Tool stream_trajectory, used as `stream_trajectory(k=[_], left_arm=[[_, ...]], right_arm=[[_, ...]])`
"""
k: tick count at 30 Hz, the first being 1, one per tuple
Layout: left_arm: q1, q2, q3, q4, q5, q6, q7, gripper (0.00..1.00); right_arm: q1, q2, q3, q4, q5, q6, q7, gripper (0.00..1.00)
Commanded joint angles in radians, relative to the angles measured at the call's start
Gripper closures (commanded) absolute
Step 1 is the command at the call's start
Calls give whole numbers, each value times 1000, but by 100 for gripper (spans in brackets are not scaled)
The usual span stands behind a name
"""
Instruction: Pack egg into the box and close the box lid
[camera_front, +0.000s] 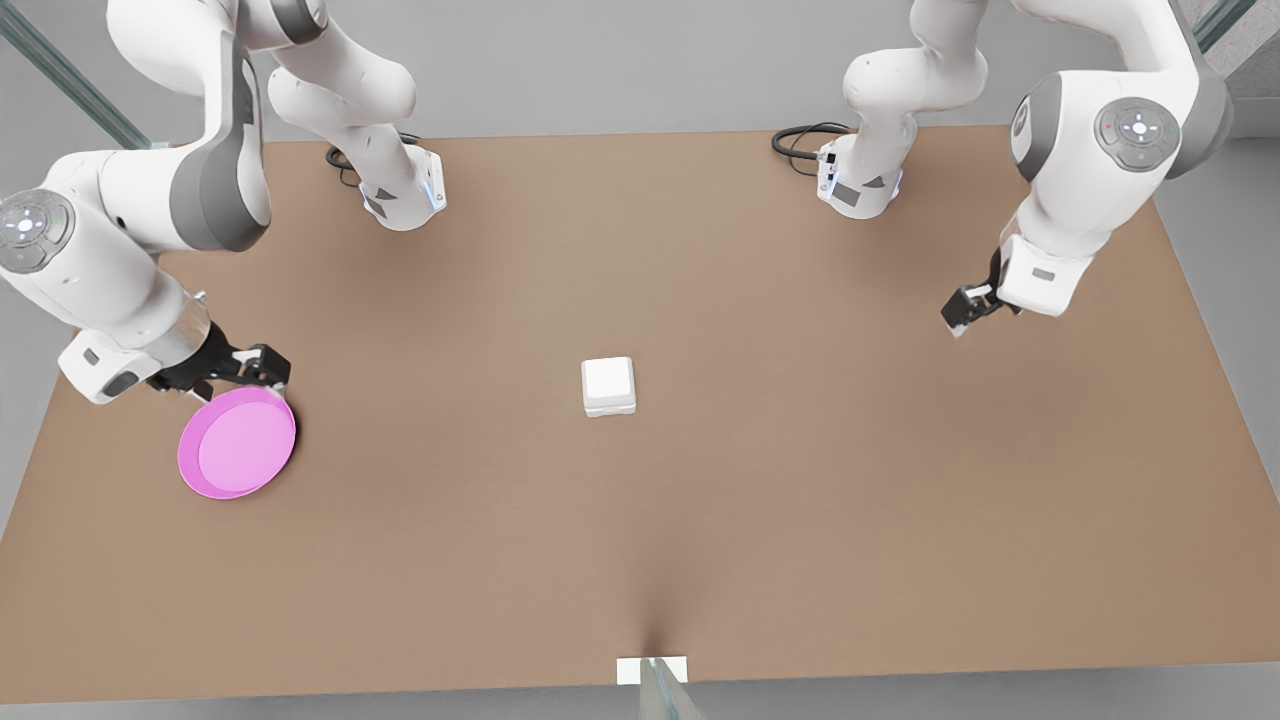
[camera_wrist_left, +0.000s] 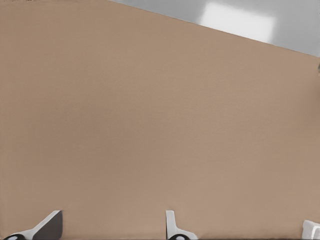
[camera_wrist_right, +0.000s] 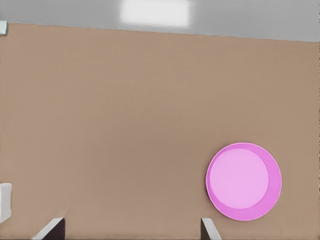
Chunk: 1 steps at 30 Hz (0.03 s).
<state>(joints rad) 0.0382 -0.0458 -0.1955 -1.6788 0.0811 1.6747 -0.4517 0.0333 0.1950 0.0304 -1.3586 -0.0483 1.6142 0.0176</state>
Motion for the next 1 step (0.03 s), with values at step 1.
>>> stream_trajectory(k=[1], left_arm=[[-35,-2,1,-1,-1,-21,369,0]], right_arm=[[-12,-11,0,-2,-16,-34,19,0]])
